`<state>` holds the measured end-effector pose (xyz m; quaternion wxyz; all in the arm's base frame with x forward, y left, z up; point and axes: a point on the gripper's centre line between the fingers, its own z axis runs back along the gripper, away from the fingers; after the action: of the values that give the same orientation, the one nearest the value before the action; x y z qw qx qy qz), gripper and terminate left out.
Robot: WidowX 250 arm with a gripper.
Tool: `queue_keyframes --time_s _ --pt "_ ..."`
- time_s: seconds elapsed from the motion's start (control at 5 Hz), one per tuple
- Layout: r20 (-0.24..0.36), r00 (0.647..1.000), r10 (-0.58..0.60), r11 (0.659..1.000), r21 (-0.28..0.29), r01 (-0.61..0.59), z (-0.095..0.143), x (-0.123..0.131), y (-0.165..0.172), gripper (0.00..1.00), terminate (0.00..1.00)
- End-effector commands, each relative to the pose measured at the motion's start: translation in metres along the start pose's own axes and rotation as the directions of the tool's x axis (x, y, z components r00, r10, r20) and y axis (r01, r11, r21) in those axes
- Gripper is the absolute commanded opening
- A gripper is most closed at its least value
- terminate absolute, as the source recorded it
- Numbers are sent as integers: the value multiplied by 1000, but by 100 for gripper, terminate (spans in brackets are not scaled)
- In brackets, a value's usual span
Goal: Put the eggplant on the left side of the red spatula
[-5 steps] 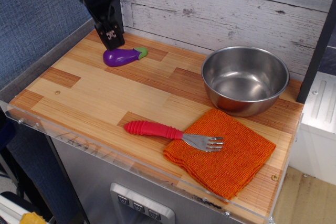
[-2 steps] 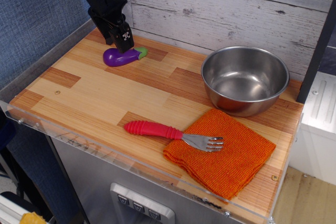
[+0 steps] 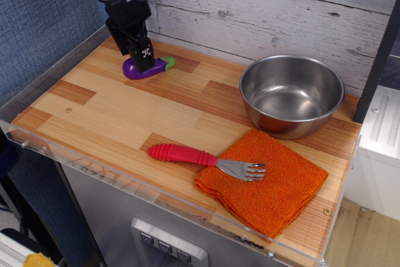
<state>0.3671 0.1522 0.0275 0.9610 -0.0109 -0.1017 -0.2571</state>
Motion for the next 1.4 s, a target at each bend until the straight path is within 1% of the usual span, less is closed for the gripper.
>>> queue_keyframes --time_s 0.0,0.2,0.4,0.6,0.8,1.0,1.2 --pt "-22 976 -215 976 -29 215 6 5 0 100 0" --pt "-32 963 -266 964 -26 265 3 8 -2 100 0" --pt "-41 953 -300 954 -26 299 -5 4 -4 100 0" --pt "-37 951 -308 951 -13 308 -7 2 -4 0 0" --pt "-29 949 -314 950 -8 314 -3 4 -6 0 0" --pt "-13 953 -302 953 3 302 6 3 -4 0 0" --pt "9 960 -281 959 37 280 26 7 1 0 0"
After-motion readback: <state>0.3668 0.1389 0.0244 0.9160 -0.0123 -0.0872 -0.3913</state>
